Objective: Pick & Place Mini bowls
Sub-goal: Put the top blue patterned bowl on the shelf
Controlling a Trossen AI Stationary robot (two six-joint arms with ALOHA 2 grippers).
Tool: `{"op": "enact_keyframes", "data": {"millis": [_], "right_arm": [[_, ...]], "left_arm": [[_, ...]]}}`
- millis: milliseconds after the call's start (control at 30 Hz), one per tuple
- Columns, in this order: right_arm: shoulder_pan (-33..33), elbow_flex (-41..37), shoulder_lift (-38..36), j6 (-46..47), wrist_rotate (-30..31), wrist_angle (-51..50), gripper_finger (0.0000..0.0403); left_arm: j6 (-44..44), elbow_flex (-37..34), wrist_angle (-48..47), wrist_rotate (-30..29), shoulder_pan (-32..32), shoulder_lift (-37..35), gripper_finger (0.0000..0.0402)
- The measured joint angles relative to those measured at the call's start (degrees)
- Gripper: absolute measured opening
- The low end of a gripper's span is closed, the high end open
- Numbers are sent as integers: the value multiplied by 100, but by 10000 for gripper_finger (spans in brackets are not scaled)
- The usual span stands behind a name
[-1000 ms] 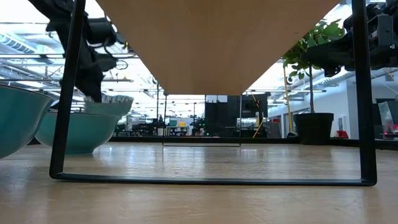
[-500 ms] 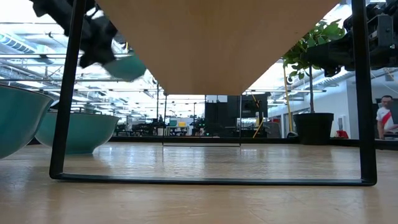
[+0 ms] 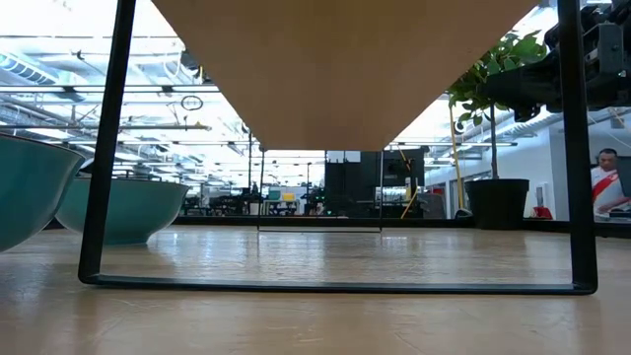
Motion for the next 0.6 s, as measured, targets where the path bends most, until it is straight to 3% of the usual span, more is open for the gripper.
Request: {"op": "enact_keyframes", "data": {"millis": [267, 433, 600], "right_arm": [[0, 2, 2, 0, 0, -1, 126], [0, 2, 1, 0, 1, -1, 126], [0, 7, 0, 1, 0, -2, 126]], "left_arm": [[310, 2302, -1926, -1075, -832, 1874, 9], [273, 3749, -2774, -726, -935, 2988, 9], [299, 4720, -3630, -590, -1031, 3888, 18]]}}
